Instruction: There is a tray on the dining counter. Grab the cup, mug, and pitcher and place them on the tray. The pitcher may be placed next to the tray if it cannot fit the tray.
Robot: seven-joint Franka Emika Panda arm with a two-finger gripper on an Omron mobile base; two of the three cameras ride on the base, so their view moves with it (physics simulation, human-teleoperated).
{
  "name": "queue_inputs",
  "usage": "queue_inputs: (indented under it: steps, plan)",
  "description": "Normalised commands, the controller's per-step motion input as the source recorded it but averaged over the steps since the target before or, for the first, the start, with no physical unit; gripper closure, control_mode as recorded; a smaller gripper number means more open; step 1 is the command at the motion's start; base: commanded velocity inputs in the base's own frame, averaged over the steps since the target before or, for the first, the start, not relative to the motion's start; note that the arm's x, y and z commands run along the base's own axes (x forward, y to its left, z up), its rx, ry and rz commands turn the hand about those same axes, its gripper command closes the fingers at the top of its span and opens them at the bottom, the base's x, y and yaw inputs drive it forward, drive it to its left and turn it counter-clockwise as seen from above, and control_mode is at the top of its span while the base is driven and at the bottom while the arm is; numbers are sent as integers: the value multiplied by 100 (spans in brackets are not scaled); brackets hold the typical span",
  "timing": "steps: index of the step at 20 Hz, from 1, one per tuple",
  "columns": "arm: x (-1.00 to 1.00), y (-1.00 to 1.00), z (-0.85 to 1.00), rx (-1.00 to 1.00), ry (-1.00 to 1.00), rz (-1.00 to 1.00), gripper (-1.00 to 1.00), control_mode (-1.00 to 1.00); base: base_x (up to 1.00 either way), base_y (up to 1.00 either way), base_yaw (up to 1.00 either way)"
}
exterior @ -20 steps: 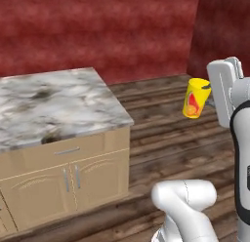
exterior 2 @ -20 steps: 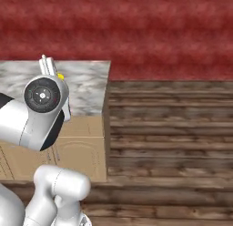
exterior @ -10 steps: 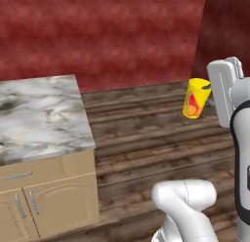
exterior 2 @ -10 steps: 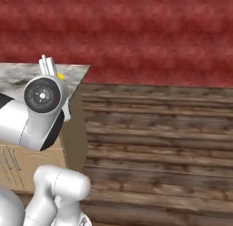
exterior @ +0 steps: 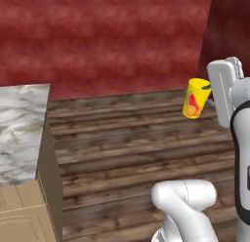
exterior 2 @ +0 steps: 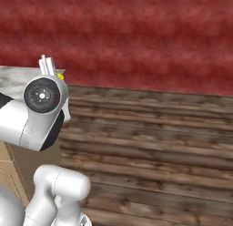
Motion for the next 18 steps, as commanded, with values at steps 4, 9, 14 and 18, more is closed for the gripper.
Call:
queue_inputs:
  steps: [4,9,14,18]
  plan:
    - [0,0,0,0,0,0,100,100,84,-100,20]
    - [0,0,0,0,0,0,100,100,86,-100,20]
    - [0,0,0,0,0,0,100,100,90,-100,21]
    - [0,0,0,0,0,0,100,100,99,-100,24]
